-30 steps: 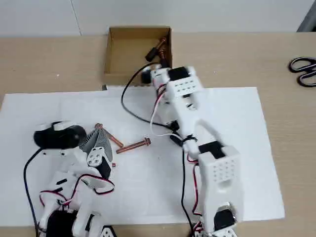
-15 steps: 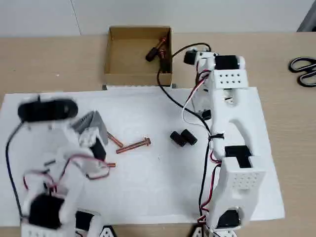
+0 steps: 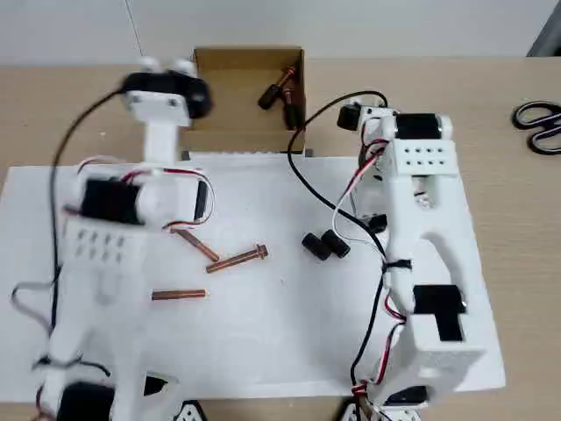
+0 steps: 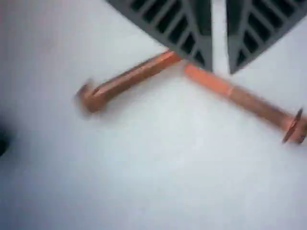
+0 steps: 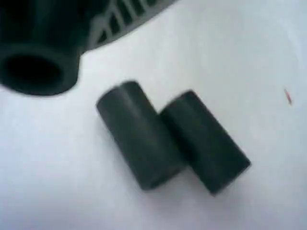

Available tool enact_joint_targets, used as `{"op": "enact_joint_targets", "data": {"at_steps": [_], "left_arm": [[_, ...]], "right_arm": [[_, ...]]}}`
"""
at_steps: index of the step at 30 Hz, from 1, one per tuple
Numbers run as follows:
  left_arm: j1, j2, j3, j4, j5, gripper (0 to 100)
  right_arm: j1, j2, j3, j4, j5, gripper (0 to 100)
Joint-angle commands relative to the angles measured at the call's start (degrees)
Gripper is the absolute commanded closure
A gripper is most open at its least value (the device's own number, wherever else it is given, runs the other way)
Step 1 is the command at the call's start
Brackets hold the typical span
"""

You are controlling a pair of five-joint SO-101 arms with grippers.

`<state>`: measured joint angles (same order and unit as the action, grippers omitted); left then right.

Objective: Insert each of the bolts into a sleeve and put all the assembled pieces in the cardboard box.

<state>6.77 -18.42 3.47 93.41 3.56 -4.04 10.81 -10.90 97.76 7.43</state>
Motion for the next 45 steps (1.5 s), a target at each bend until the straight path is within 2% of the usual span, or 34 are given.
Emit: {"op": "enact_joint_targets", "data": {"at_steps": [1,4,10,18,26,33,45], "left_arm": [[-0.4,5.5,-2.9,1.9,-11.9,99],[0.4,8.6,-3.3,0.5,-16.4,99],[5.6,13.8,-3.0,-0.2,-30.9,99],[8.1,20.8,-3.1,-0.4,-41.9,99],[9.7,26.0,-2.9,-2.5,-43.6,99],[13.1,27.6,-2.9,-3.9,-43.6,95],[15.0,27.7,-2.5,1.2,-43.6,92]], "right_arm": [[2.2,-5.5,2.2,0.5,-0.2,99.3],[3.7,-7.6,5.8,-0.2,-0.2,99.2],[4.6,-12.7,14.5,-3.0,-0.2,99.1],[4.8,-20.3,21.5,-4.7,2.1,99.1],[4.8,-25.4,27.6,-5.8,2.8,99.1],[4.9,-26.9,30.5,-7.1,2.8,99.4],[4.9,-26.9,30.6,-7.3,2.8,99.4]]}}
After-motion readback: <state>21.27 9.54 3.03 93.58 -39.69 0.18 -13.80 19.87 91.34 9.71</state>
